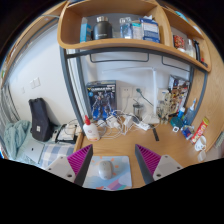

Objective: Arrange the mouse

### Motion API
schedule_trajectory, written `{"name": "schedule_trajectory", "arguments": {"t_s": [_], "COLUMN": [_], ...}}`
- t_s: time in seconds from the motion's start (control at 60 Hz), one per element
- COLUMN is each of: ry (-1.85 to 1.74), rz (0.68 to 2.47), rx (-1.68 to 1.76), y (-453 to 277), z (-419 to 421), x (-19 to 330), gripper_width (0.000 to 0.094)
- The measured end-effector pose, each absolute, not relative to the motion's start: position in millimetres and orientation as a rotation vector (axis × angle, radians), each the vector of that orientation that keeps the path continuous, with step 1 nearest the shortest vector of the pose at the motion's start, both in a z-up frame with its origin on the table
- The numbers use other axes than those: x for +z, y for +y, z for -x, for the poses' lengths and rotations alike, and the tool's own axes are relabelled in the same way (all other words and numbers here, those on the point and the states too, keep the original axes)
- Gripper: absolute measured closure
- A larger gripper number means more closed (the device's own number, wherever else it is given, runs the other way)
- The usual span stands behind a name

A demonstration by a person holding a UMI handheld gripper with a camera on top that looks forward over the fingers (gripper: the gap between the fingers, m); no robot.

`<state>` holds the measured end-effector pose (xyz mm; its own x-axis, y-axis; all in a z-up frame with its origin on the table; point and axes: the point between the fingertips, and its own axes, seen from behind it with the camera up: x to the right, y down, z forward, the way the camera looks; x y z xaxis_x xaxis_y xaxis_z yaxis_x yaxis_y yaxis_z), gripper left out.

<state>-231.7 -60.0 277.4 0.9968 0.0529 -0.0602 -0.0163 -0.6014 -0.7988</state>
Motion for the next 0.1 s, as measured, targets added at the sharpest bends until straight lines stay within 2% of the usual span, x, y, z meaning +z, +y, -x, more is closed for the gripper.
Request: {"name": "schedule_trajectory", "arguments": {"t_s": [0.1], "ry": [-0.036], "rz": [2.228], "rx": [0.104], "y": [-65.2], "z": [236.4], "x": [268.8], "gripper_width": [0.0090]}}
